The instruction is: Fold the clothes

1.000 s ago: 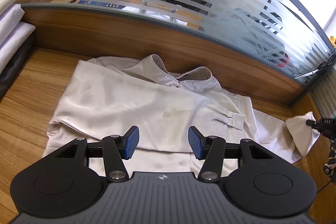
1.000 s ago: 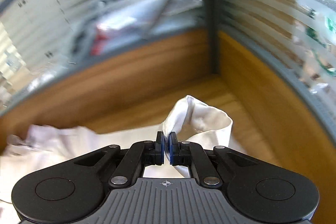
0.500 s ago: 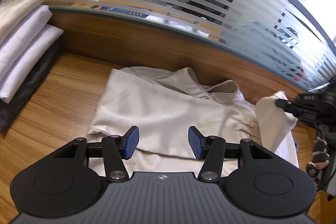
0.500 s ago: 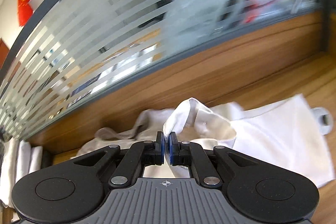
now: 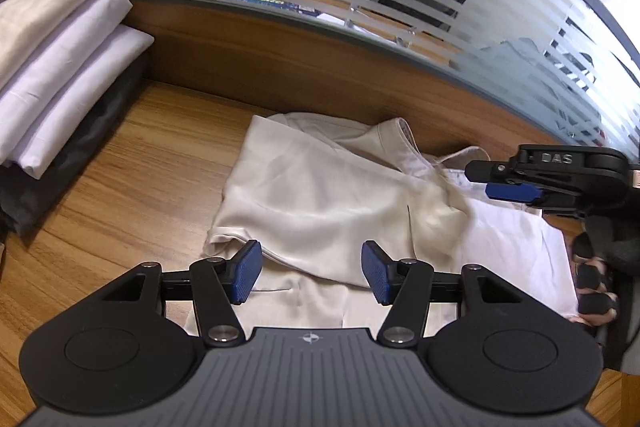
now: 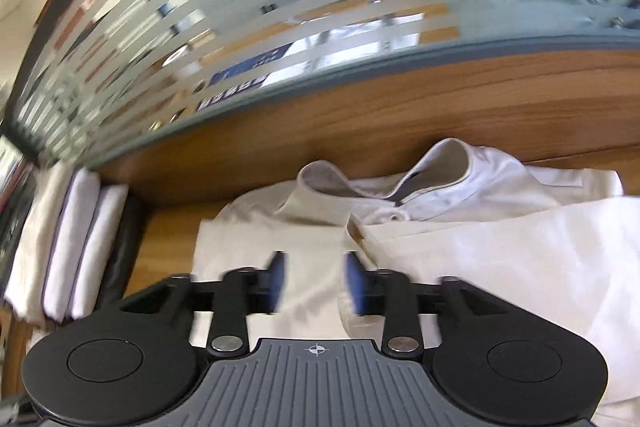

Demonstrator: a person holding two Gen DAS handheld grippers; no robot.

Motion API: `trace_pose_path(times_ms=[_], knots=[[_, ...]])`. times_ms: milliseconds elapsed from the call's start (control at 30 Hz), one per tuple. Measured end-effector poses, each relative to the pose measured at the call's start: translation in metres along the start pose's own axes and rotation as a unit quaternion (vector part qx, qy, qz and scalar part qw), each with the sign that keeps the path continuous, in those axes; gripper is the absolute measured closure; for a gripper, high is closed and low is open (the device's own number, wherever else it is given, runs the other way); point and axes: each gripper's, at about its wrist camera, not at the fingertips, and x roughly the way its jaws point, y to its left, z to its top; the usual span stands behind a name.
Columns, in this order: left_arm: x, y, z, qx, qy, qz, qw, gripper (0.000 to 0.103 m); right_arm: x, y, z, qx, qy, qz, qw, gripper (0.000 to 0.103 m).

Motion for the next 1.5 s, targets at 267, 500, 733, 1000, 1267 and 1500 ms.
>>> trace_pose_path(times_ms=[267, 500, 733, 1000, 1267, 1500], knots=[[0.037, -0.027, -0.008, 0.007, 0.026, -0.032, 0.9991, 0.042, -0.037, -0.017, -0.023, -0.091, 0.026, 0.004, 0.995, 0.058], [0.081, -0.051, -0.009, 0.037, 0.019, -0.028, 0.9988, 0.044, -0.068, -0.071, -0.043, -0.057, 0.036, -0.039, 0.997, 0.058], [0.126, -0.059, -0.004, 0.053, 0.027, 0.001, 0.9982, 0.056, -0.087, -0.112, -0.060, -0.013, 0.042, -0.078, 0.996, 0.058], [0.146, -0.073, -0.014, 0.081, 0.018, 0.017, 0.9964, 0.079, -0.098, -0.133, -0.074, 0.010, 0.048, -0.107, 0.993, 0.058], [0.112, -0.071, 0.001, 0.064, -0.045, 0.003, 0.9969, 0.097, -0.099, -0.134, -0.076, 0.012, 0.051, -0.121, 0.991, 0.058], [0.083, -0.036, 0.029, 0.065, -0.063, 0.048, 0.9947, 0.097, -0.097, -0.133, -0.077, 0.013, 0.047, -0.122, 0.991, 0.058]])
